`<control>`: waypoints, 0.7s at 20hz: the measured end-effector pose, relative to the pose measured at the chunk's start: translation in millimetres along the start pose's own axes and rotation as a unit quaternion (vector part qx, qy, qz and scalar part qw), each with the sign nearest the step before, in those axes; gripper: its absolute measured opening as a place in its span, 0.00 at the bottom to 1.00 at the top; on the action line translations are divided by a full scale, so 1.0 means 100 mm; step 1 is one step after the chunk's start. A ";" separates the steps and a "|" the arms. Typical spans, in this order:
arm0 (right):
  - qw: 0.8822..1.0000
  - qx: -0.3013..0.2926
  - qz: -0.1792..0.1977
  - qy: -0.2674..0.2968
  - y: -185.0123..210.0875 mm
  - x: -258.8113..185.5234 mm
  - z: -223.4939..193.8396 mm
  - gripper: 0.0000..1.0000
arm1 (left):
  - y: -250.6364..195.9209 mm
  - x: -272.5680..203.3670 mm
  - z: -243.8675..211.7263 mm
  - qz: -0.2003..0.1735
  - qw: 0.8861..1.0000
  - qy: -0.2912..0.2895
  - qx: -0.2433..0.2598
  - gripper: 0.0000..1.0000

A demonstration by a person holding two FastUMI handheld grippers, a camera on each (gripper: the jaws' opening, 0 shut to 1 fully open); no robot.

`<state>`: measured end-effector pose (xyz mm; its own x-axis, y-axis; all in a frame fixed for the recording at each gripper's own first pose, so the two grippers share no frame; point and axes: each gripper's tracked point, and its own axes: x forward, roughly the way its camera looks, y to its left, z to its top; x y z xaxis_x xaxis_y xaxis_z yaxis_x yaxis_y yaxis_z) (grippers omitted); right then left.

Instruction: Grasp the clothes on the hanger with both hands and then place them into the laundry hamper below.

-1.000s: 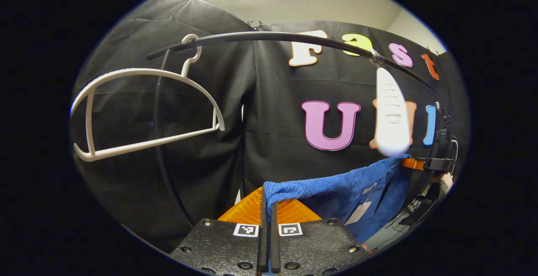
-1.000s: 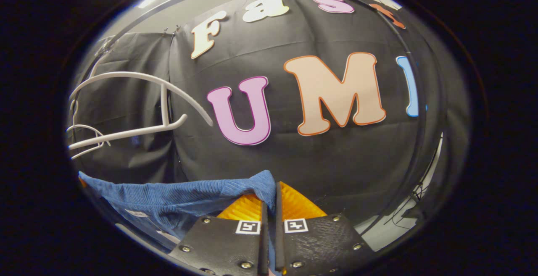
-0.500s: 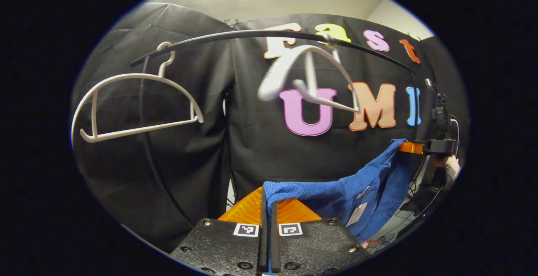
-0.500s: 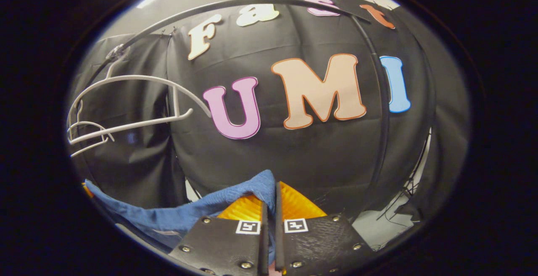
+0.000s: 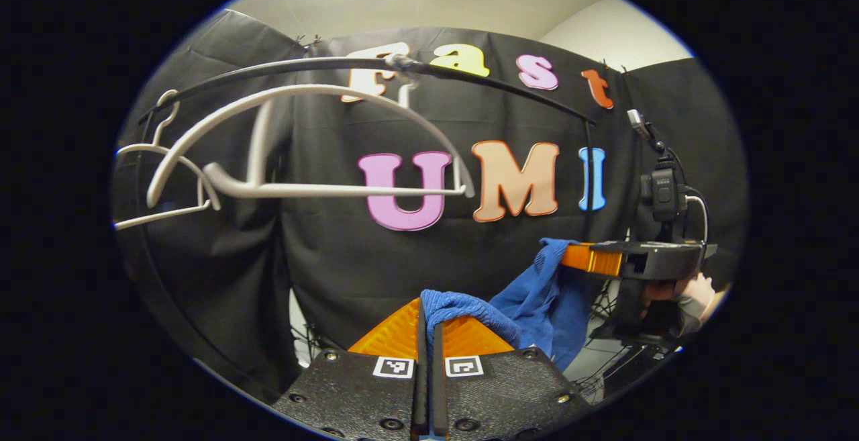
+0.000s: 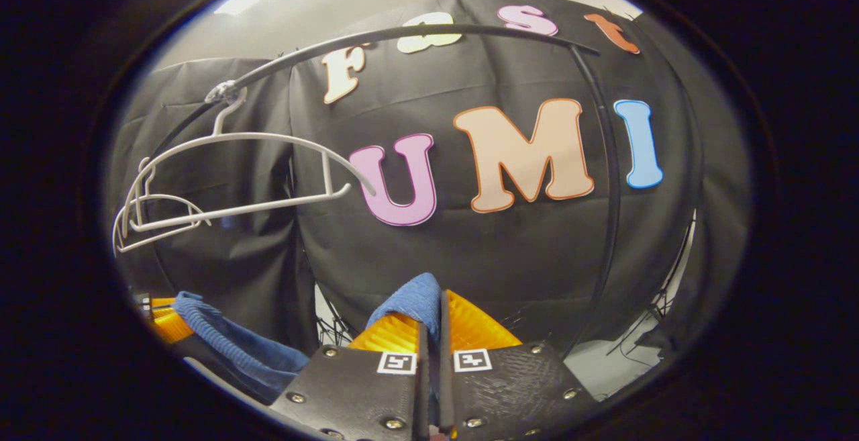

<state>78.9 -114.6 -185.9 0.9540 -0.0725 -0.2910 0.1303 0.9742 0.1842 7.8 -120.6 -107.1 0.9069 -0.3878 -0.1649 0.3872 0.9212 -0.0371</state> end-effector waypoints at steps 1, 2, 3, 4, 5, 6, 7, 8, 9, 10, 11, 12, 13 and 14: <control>1.000 0.001 0.002 -0.001 0.02 -0.02 0.00 0.06 | -0.06 0.07 0.04 -0.007 1.000 -0.005 -0.001 0.03; 1.000 0.002 0.003 0.001 0.02 -0.03 -0.02 0.06 | -0.12 0.14 0.05 -0.013 1.000 -0.007 -0.005 0.03; 1.000 0.003 0.003 0.005 0.01 -0.03 -0.07 0.06 | -0.18 0.20 0.04 -0.021 1.000 -0.006 -0.013 0.03; 1.000 0.002 0.003 0.010 0.00 -0.03 -0.13 0.06 | -0.23 0.27 0.03 -0.028 0.999 -0.004 -0.022 0.03; 1.000 0.001 0.002 0.017 -0.02 -0.03 -0.20 0.06 | -0.28 0.35 -0.02 -0.034 0.999 0.001 -0.031 0.03; 1.000 -0.001 0.003 0.024 -0.03 -0.02 -0.27 0.06 | -0.33 0.40 -0.08 -0.038 0.999 0.007 -0.033 0.03; 1.000 -0.002 0.002 0.031 -0.04 -0.02 -0.34 0.06 | -0.36 0.43 -0.14 -0.040 0.999 0.012 -0.032 0.03; 0.999 -0.002 0.000 0.038 -0.07 -0.02 -0.40 0.06 | -0.39 0.47 -0.20 -0.042 0.999 0.019 -0.029 0.03; 0.999 -0.001 -0.002 0.046 -0.09 -0.02 -0.47 0.06 | -0.42 0.50 -0.28 -0.046 0.998 0.025 -0.027 0.05; 0.999 0.000 -0.005 0.054 -0.12 -0.02 -0.54 0.06 | -0.44 0.53 -0.36 -0.050 0.998 0.033 -0.026 0.03; 0.998 0.000 -0.007 0.062 -0.16 -0.02 -0.62 0.06 | -0.47 0.55 -0.46 -0.052 0.997 0.042 -0.026 0.03; 0.998 -0.001 -0.010 0.070 -0.18 -0.03 -0.69 0.06 | -0.49 0.57 -0.55 -0.054 0.997 0.052 -0.026 0.03; 0.997 -0.002 -0.013 0.078 -0.20 -0.03 -0.79 0.06 | -0.50 0.57 -0.65 -0.054 0.996 0.061 -0.025 0.03; 0.996 -0.004 -0.016 0.088 -0.23 -0.02 -0.89 0.06 | -0.51 0.59 -0.74 -0.055 0.996 0.070 -0.026 0.03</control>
<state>49.8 -117.9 -272.7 0.8869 -0.0654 -0.4573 0.1573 0.9735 0.1658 29.1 -187.7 -188.2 0.8262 -0.4813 -0.2926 0.4703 0.8754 -0.1120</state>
